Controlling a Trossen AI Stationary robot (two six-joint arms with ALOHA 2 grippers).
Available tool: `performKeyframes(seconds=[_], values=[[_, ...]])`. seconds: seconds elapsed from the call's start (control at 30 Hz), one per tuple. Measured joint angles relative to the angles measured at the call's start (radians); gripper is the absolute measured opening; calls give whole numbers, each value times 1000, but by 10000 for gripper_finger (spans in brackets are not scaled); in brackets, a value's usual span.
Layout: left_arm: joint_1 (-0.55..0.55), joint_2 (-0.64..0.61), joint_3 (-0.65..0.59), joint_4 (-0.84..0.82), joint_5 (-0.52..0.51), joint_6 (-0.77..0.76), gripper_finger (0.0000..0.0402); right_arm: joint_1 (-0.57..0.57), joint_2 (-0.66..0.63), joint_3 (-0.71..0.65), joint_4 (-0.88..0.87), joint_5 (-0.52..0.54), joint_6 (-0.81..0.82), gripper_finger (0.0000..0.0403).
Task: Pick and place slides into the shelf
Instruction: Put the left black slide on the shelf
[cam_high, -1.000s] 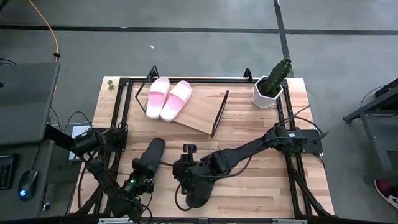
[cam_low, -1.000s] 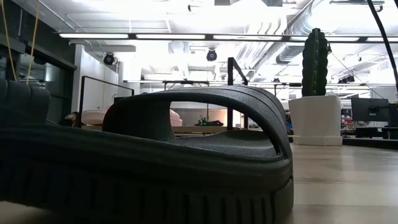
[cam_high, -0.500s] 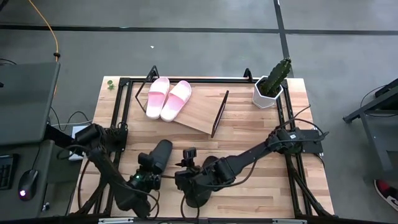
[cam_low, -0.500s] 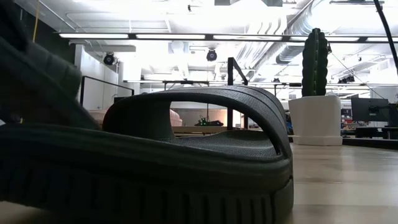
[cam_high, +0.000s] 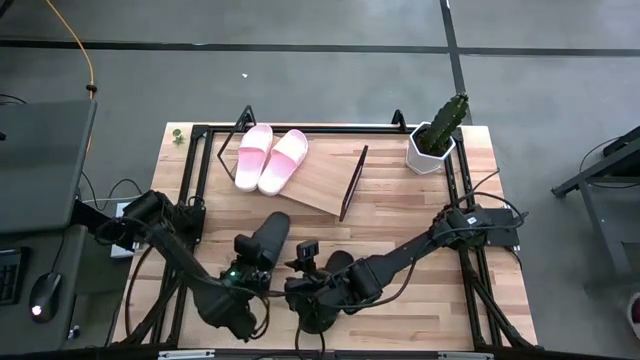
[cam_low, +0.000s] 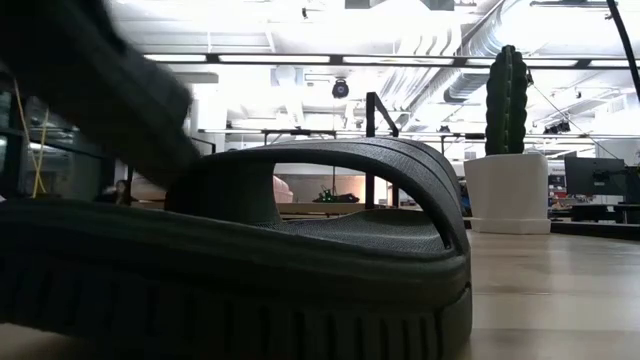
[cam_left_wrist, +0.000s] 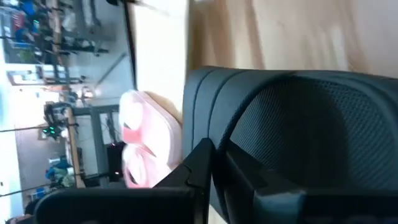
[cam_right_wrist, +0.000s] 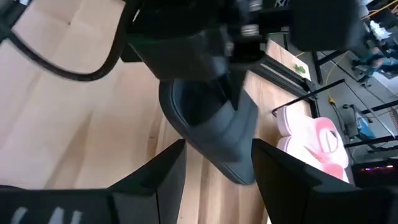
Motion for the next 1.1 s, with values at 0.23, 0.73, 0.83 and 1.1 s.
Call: performKeyframes(seconds=[0.23, 0.73, 0.83, 1.1], values=[[74, -5, 94, 3, -56, 156, 4, -10, 0, 0, -29, 25, -25, 172], [169, -57, 181, 0, -181, 310, 5, -15, 0, 0, -135, 157, -22, 172], [169, -78, 181, 2, -191, 313, 6, -15, 0, 0, -136, 160, -23, 172], [170, -108, 181, 1, -202, 282, 20, -18, 0, 0, -89, 219, -62, 172]])
